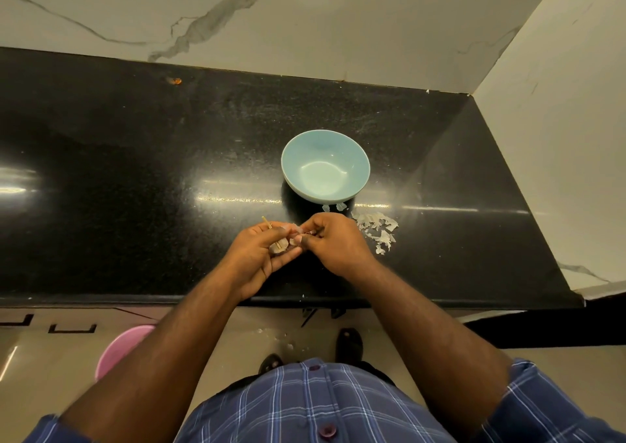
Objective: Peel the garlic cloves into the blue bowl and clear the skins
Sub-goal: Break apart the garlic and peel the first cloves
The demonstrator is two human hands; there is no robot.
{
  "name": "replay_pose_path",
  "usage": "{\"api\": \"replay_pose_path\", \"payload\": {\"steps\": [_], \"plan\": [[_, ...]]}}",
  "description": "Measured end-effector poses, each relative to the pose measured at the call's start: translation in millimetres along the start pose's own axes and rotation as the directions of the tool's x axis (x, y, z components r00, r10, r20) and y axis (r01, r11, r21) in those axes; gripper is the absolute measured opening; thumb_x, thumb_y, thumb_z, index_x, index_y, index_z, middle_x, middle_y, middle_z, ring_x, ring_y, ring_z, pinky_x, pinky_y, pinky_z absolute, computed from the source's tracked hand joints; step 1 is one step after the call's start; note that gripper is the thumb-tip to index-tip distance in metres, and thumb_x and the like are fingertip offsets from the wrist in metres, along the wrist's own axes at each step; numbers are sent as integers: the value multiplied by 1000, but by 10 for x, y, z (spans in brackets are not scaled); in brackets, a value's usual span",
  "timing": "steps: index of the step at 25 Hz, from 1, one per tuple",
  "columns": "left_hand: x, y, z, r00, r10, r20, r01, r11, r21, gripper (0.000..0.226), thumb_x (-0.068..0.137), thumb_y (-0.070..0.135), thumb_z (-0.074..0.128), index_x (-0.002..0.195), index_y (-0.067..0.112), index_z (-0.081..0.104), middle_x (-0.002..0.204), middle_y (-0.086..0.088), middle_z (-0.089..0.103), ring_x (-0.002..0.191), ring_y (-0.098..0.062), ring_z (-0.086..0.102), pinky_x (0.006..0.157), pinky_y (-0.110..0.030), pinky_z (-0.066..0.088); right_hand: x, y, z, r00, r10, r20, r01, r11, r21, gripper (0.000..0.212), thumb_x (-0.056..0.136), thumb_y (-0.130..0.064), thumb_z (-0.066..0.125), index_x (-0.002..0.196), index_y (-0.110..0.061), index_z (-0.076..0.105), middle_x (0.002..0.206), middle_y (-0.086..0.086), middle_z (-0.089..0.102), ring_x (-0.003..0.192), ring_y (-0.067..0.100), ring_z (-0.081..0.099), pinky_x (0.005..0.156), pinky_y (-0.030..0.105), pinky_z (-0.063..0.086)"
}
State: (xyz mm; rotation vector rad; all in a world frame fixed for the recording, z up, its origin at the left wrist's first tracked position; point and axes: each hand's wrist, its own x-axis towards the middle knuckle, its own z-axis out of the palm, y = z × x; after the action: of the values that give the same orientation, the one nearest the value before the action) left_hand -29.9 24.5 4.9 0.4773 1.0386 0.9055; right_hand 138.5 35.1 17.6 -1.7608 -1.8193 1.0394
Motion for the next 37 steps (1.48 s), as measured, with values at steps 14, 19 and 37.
{"api": "replay_pose_path", "payload": {"steps": [14,19,37], "plan": [[48,1,-140,998,-15,-57,18,999,49,25,96,-10,54,114,0,68,107,-18,70,105,-34,73,88,-33,62,76,127,0,994,104,29,-103,994,-22,24,100,-16,60,122,-19,71,116,-3,73,105,10,66,88,23,47],[50,-26,-149,998,-15,-61,20,996,90,24,97,-6,56,116,3,68,102,-14,76,103,-31,74,84,-32,63,59,64,11,992,127,15,-125,988,-95,24,106,-20,42,116,-17,65,113,1,66,101,16,60,76,26,44],[27,-50,-193,999,18,-46,-14,998,66,23,98,-7,54,119,-1,60,113,-19,69,104,-32,74,85,-34,63,119,11,-12,995,87,51,-72,965,-253,24,96,-22,61,117,-18,74,114,1,74,101,14,65,82,25,46]]}}
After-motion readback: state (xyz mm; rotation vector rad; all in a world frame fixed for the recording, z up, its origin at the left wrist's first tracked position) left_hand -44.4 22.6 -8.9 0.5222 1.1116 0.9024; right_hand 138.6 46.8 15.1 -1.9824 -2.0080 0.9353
